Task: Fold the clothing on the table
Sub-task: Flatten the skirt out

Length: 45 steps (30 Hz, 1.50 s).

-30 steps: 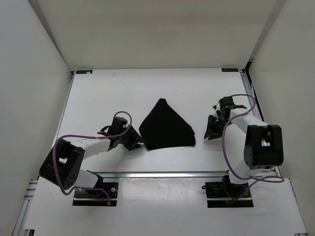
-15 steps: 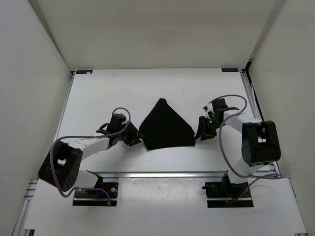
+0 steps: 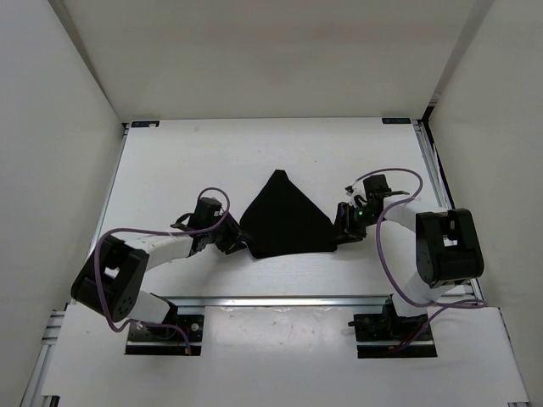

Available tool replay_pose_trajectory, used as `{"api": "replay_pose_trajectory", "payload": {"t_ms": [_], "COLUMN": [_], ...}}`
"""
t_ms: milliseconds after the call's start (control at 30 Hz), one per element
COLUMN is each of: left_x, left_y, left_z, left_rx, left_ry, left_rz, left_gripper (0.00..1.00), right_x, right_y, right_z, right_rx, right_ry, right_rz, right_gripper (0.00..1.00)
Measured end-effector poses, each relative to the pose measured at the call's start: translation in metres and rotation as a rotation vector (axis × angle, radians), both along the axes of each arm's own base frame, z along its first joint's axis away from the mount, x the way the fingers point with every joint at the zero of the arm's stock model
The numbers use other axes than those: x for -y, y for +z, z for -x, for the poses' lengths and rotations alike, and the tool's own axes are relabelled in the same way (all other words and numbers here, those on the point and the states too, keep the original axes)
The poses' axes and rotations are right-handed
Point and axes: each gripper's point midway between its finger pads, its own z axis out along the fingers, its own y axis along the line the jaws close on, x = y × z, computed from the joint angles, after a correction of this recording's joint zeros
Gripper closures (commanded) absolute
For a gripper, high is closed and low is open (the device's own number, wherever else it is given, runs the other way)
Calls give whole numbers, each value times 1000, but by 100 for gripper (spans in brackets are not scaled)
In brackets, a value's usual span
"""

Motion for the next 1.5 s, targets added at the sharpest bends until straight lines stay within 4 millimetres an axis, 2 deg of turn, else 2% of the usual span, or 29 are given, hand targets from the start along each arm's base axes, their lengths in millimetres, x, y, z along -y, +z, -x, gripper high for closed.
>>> {"api": "replay_pose_trajectory", "payload": {"t_ms": [167,300,533,567,600,633,667,767,867,933,1000,1067,1167,1267,1300,1367,1400,1500], "left_x": [2,1,-4,-4,-5,-6,-7,-9,-9,-7,-1,7,19,28,30,33,32,31], "left_y": [-11,-14,-17,-17,-18,-19,-20,-21,-20,-12,8,41,109,184,201,230,238,243], "left_z": [4,8,11,12,12,14,15,18,18,13,0,-25,-78,-132,-143,-158,-161,-155], "left_rx": [-28,-37,-37,-37,-36,-37,-39,-38,-30,-18,16,86,249,445,493,567,590,596], "left_ry": [-11,-21,-28,-28,-29,-30,-28,-37,-67,-98,-134,-163,-201,-234,-241,-266,-278,-322], "left_rz": [-16,-32,-57,-58,-59,-62,-63,-64,-82,-96,-82,-59,-38,-17,-10,6,8,13], "left_gripper": [55,58,64,67,71,83,100,100,100,100,100,100,100,100,100,100,100,100], "right_x": [-7,-7,-9,-9,-10,-10,-10,-11,-9,-6,-4,-3,0,7,9,13,14,11], "right_y": [-9,-10,-12,-12,-12,-12,-13,-14,-14,-4,17,51,120,186,201,224,228,226], "right_z": [16,18,21,21,21,20,20,22,22,19,3,-25,-79,-116,-124,-132,-133,-122], "right_rx": [-62,-72,-79,-79,-79,-78,-76,-83,-81,-71,-25,68,283,462,504,561,573,562], "right_ry": [9,6,3,4,5,4,6,5,-2,-9,-22,-40,-78,-120,-129,-143,-147,-127], "right_rz": [-23,-25,-34,-35,-36,-35,-32,-22,-3,16,33,42,42,39,37,39,46,78], "right_gripper": [68,73,70,70,75,82,92,100,100,100,100,100,100,100,100,100,100,100]}}
